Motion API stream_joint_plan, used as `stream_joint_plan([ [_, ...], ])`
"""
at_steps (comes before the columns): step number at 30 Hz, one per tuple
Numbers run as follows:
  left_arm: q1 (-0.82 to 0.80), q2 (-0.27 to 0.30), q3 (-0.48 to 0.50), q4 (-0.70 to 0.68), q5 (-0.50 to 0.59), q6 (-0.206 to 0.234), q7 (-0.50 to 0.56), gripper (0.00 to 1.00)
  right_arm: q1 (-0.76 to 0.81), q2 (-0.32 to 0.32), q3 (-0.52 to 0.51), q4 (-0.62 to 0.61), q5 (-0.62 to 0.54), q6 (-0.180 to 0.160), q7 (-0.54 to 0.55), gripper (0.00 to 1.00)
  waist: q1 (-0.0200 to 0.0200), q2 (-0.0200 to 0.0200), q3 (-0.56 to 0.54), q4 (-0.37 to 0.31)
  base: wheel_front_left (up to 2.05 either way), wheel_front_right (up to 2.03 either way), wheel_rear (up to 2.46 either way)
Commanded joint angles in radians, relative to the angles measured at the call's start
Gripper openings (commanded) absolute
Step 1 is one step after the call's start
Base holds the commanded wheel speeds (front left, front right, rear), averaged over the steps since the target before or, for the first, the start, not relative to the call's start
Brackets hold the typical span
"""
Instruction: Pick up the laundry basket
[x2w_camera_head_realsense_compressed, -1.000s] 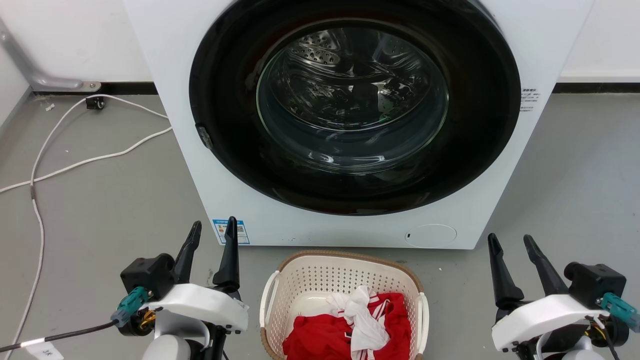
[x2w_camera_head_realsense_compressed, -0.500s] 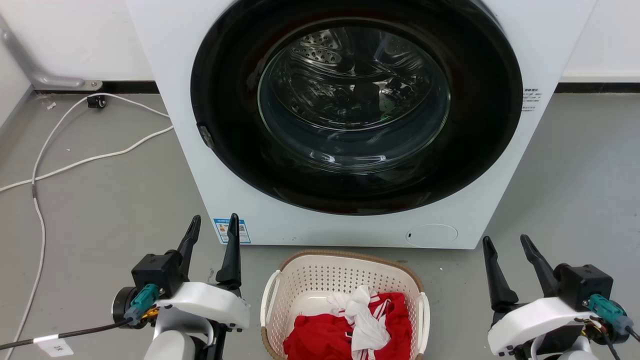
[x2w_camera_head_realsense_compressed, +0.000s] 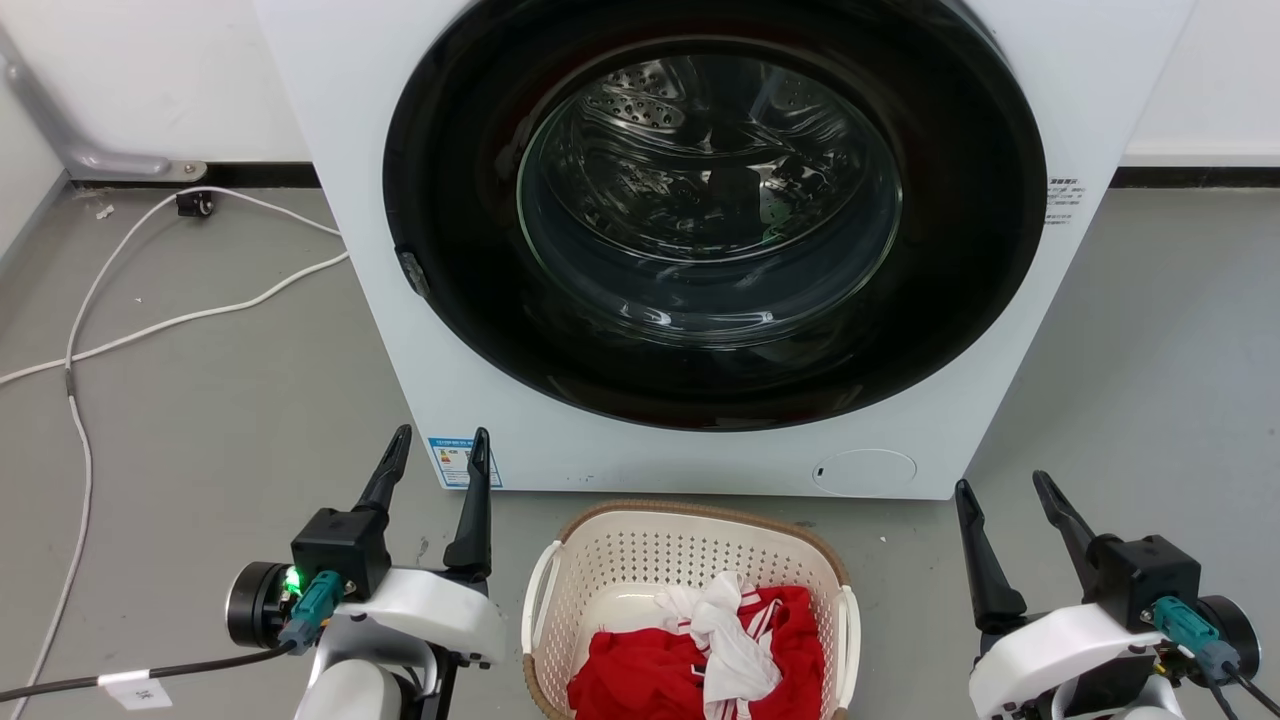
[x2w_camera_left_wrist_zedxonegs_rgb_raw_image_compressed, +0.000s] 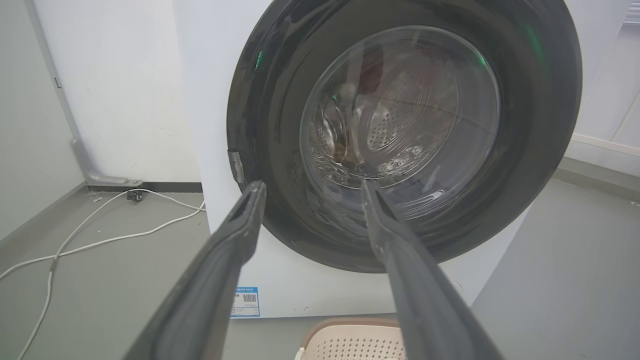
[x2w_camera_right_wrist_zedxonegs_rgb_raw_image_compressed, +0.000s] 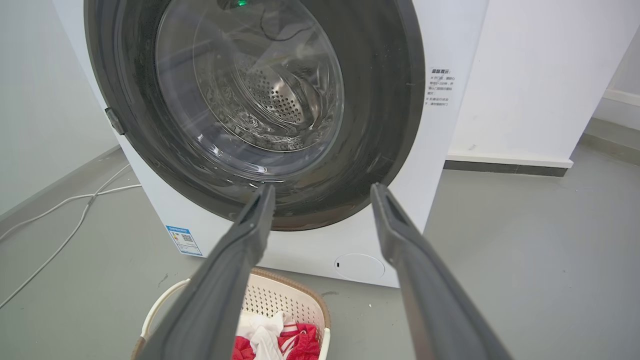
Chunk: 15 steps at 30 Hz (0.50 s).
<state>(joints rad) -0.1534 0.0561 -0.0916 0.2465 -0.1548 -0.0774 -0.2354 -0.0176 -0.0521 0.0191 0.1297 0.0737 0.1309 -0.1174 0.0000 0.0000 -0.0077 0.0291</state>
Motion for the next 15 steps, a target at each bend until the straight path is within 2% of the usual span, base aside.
stream_joint_plan([
  [1, -0.012, 0.004, -0.001, 0.003, 0.024, 0.007, -0.010, 1.00, 0.011, 0.003, 0.002, -0.005, -0.022, 0.000, -0.007, 1.00, 0.0000, 0.0000, 0.000, 0.000, 0.00, 0.00, 0.00],
  [15, -0.017, 0.001, -0.002, 0.037, 0.089, 0.001, -0.031, 1.00, 0.021, 0.003, 0.002, 0.002, -0.082, 0.000, -0.025, 1.00, 0.0000, 0.0000, -0.004, 0.004, 0.00, 0.00, 0.00],
])
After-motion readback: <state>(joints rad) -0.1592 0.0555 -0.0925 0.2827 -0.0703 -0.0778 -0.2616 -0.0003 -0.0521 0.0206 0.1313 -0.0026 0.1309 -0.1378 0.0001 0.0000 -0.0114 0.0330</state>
